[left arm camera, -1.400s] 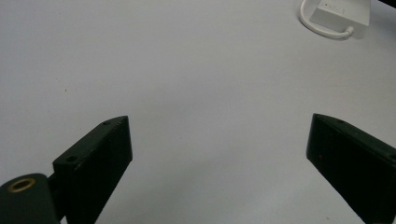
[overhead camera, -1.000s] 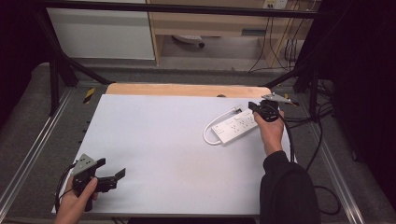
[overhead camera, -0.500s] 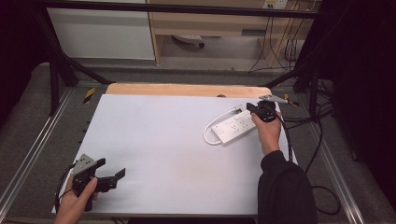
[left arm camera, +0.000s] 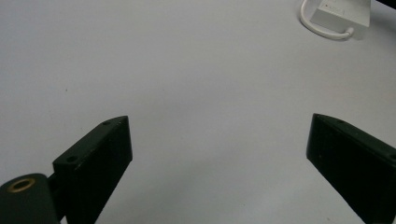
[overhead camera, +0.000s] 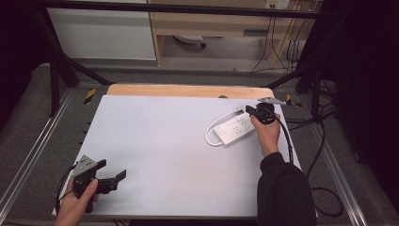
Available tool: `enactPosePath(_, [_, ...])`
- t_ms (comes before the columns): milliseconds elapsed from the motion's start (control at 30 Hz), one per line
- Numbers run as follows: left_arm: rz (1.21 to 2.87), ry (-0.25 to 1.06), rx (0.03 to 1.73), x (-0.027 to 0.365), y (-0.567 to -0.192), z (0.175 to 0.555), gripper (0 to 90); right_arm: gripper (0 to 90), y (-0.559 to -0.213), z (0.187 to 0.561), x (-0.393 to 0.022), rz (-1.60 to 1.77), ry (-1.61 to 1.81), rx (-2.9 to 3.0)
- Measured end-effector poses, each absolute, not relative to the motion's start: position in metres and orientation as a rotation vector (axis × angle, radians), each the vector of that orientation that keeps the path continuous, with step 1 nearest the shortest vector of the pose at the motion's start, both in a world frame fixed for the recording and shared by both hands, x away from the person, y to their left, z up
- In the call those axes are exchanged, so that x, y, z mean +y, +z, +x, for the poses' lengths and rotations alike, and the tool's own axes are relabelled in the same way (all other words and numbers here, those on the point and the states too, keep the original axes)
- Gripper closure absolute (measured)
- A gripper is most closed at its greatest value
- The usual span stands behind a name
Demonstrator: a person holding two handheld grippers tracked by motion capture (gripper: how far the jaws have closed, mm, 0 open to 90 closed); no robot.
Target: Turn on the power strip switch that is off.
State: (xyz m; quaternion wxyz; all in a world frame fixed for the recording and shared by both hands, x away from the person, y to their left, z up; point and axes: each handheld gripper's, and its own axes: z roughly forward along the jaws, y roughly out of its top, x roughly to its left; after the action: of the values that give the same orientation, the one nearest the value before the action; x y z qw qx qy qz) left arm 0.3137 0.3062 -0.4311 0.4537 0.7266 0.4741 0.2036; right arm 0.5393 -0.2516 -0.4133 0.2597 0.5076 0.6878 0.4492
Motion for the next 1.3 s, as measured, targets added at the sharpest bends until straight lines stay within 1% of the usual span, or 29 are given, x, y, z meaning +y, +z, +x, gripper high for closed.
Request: enactPosePath(1300, [1.791,0.504,1.168,0.307,-0.431,0.313,6.9,90.0,-0.439,0.537,-0.233,1.376,1.185,1.944])
